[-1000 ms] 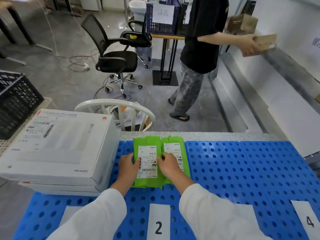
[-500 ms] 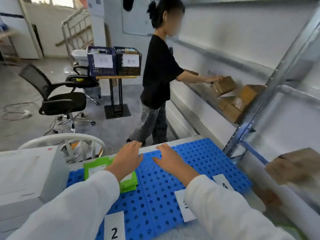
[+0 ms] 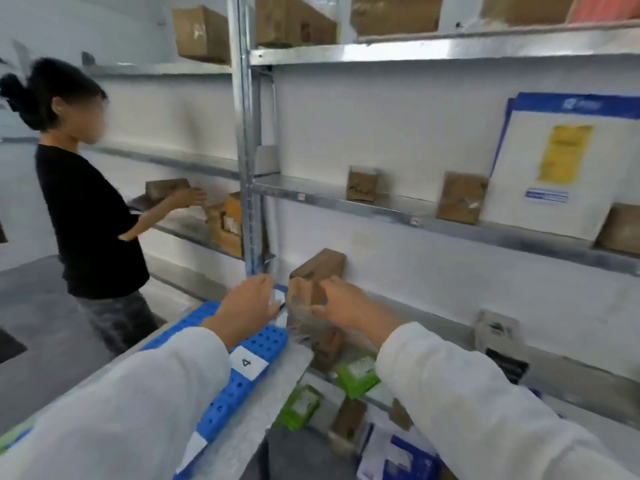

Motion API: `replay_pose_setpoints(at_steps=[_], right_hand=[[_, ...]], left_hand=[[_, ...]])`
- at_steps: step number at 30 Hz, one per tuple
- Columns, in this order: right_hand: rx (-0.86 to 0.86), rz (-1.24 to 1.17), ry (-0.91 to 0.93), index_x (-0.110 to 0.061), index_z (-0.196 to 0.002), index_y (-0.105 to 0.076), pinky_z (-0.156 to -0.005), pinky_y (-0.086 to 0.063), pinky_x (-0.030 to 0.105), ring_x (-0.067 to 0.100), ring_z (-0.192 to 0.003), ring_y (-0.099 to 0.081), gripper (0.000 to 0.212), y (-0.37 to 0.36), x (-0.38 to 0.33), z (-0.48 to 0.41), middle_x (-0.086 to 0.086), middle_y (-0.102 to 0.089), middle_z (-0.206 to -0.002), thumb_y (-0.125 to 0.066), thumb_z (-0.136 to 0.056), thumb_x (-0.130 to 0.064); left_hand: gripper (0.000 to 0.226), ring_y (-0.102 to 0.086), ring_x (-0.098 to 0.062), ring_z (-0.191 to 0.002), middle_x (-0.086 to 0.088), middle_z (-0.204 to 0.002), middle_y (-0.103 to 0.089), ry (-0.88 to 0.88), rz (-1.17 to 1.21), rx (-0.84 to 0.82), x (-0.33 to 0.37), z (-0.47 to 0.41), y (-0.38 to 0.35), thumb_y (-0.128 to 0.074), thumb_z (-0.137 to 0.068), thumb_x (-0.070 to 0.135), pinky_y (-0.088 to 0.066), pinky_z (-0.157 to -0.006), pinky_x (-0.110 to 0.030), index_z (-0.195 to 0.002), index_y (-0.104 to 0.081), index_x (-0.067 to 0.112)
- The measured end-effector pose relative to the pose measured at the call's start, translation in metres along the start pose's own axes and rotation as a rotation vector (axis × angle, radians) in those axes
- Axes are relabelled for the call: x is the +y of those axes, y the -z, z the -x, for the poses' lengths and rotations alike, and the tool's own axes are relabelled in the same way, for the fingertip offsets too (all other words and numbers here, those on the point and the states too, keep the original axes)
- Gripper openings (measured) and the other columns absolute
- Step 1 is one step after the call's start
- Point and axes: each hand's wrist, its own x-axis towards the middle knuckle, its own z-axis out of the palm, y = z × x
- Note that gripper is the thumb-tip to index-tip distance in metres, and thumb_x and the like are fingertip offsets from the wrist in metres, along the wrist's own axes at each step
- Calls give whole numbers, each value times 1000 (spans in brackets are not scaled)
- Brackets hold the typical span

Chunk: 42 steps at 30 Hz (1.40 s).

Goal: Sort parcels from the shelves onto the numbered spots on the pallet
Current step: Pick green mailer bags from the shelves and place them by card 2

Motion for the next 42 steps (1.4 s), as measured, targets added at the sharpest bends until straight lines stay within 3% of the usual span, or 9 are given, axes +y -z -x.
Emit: replay_pose_setpoints(at_steps=[2, 5, 9, 15, 22, 27, 32, 38, 42], right_hand=[[21, -42, -74, -11, -125, -54, -92, -47, 39, 30, -113, -56, 53, 10, 23, 19, 13, -55, -124, -61, -86, -46], [71, -35, -240, -9, -137, -45, -101, -42, 40, 30, -122, -49, 64, 34, 86, 87, 12, -46, -136, -60, -87, -46], [142, -61, -431, -10, -139, -42, -98, -43, 36, 26, -120, -50, 63, 48, 154, 171, 9, -46, -136, -59, -89, -44], [203, -81, -652, -13, -133, -48, -95, -46, 37, 25, -114, -53, 55, 71, 211, 279, 8, -50, -131, -62, -87, -41], [266, -66, -861, -12, -144, -35, -102, -42, 38, 26, -126, -46, 64, 96, 258, 374, 6, -41, -142, -58, -91, -41], [271, -89, -982, -21, -137, -38, -94, -48, 39, 22, -113, -54, 61, 90, 291, 419, 3, -53, -132, -60, -84, -46], [271, -120, -1081, -17, -129, -50, -93, -49, 37, 22, -109, -55, 46, 87, 335, 446, 5, -54, -125, -60, -89, -37], [182, -178, -1123, -21, -142, -38, -103, -43, 39, 25, -126, -47, 62, 70, 402, 449, 5, -42, -145, -59, -88, -44], [121, -207, -1077, -17, -136, -46, -101, -44, 36, 25, -122, -51, 50, 61, 448, 433, 5, -48, -139, -57, -91, -37]], left_hand=[[39, -52, -28, -117, -6, -125, -54, -36, 22, -17, 25, -9, -4, -50, -93, 32, -44, -96, -40, -126, -52, 11], [49, -48, -28, -124, -8, -133, -50, -201, 34, -7, 119, -28, -16, -46, -92, 39, -41, -102, -37, -133, -48, 12], [50, -39, -22, -132, -6, -144, -42, -419, 98, -13, 230, -33, -31, -49, -96, 31, -30, -110, -31, -141, -40, 11], [51, -40, -17, -133, -1, -147, -40, -621, 168, -27, 346, -26, -50, -46, -97, 35, -33, -111, -30, -143, -38, 16], [49, -40, -17, -132, -2, -145, -42, -846, 235, -27, 461, -25, -57, -46, -98, 33, -32, -109, -28, -142, -39, 13], [50, -41, -17, -131, -3, -144, -43, -938, 280, -73, 526, -23, -80, -47, -97, 33, -33, -109, -28, -142, -39, 12], [47, -44, -17, -126, -4, -140, -46, -1003, 282, -135, 579, -27, -123, -48, -96, 27, -35, -104, -26, -139, -42, 11], [38, -48, -21, -116, -6, -129, -52, -973, 255, -266, 618, -50, -179, -48, -94, 26, -42, -96, -31, -128, -49, 10], [45, -46, -20, -124, -2, -138, -48, -901, 263, -308, 634, -68, -211, -47, -96, 34, -40, -102, -33, -136, -44, 15]])
